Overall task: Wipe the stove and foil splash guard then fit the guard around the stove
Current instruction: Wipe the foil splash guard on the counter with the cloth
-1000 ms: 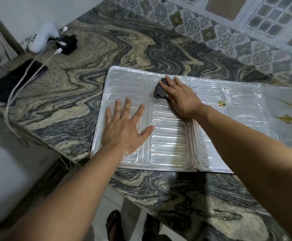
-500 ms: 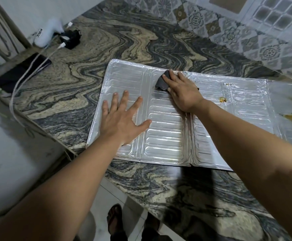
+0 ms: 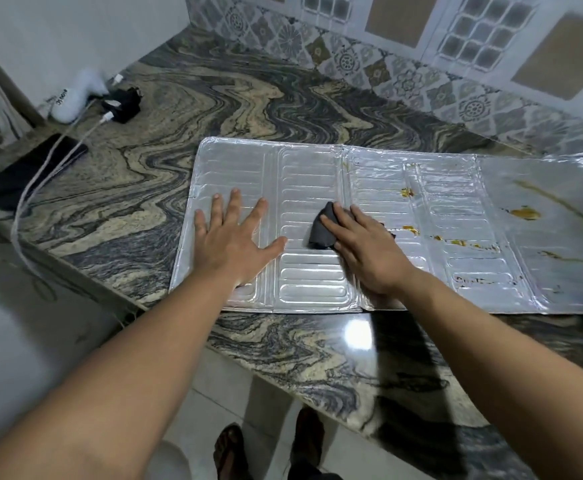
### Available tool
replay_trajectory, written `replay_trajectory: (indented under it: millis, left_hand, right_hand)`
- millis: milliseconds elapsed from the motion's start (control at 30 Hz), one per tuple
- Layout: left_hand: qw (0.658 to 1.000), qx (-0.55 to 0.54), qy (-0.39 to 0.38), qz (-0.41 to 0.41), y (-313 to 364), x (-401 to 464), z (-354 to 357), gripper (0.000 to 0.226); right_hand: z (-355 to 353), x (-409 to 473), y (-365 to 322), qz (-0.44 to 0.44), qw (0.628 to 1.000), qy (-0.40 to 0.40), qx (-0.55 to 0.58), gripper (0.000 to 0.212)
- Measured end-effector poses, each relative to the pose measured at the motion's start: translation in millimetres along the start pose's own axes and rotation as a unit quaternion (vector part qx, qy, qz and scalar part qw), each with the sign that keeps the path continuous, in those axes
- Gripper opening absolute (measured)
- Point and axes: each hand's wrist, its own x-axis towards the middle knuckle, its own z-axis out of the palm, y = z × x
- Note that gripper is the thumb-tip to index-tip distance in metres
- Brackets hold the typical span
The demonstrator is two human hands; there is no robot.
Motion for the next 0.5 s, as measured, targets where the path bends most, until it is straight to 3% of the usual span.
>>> replay_trajectory:
  millis: [300, 500]
  left_hand:
    - [0.995, 0.095, 0.008, 0.014, 6, -5, -10, 0.092]
    - [0.985, 0.164, 0.022, 0.052, 35, -17, -22, 0.069]
  right_hand:
    - [6, -75, 18, 0.043, 0.999, -0.007, 0.004, 0.059]
    - [8, -90, 30, 0.076, 0.997, -0.001, 0.012, 0.062]
